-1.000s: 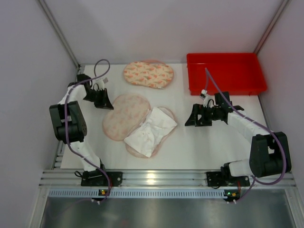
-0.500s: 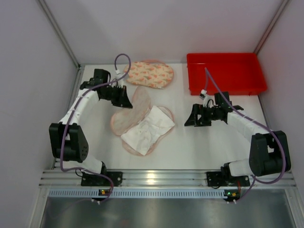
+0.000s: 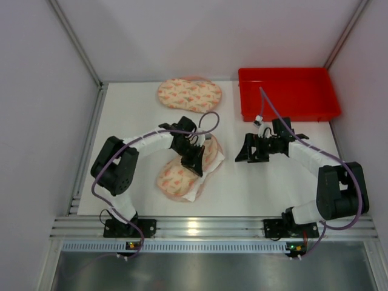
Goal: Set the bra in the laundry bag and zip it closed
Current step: Close the laundry bag at the center of the board.
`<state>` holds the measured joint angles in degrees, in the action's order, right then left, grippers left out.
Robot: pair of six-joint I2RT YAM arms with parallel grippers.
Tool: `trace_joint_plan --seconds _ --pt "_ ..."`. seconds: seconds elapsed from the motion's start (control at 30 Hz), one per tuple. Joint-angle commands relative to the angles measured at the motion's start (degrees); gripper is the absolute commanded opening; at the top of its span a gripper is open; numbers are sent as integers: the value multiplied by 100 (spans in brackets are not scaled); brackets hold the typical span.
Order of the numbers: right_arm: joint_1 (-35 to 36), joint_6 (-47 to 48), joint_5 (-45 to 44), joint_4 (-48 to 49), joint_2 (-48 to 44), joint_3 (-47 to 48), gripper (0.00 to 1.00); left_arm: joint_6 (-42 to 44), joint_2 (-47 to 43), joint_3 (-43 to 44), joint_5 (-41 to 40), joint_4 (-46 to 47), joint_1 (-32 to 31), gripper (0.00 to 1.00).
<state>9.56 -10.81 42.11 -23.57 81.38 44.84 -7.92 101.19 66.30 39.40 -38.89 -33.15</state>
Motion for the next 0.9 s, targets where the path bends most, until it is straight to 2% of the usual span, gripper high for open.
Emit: trace_joint_plan --seconds 0.0,0.1,0.3,0.33,0.43,0.53,0.6,0.67,0.7,0.8,0.87 --pt "-77 9 34 160 70 315 89 -630 313 14 -511 742 -280 0" --pt "-77 35 -27 107 62 367 90 -719 630 -65 -810 910 -298 0" --pt "-156 70 -168 37 88 648 91 -71 587 -328 -1636 901 -298 26" --pt "-183 61 -159 28 88 710 91 35 543 -372 -1733 823 -306 36" --pt "-384 -35 -115 116 62 894 91 676 367 -443 -1944 471 -298 39" --pt "-517 52 -115 125 44 1140 91 1511 -176 -548 -2076 286 -298 40" --pt "-534 192 -63 37 131 1413 91 2284 -806 -575 -2112 155 -298 48" --pt "-526 237 8 19 263 1702 91 3055 -1275 -583 -2111 84 -298 64" --pt "-517 220 25 28 403 1791 91 3303 -1773 -610 -2112 49 -298 68" --pt "-464 123 26 247 702 2133 90 4034 -2391 -680 -2199 -162 -298 75" --pt "-324 -34 -18 545 861 2379 90 4472 -2805 -636 -2138 -670 -289 77"
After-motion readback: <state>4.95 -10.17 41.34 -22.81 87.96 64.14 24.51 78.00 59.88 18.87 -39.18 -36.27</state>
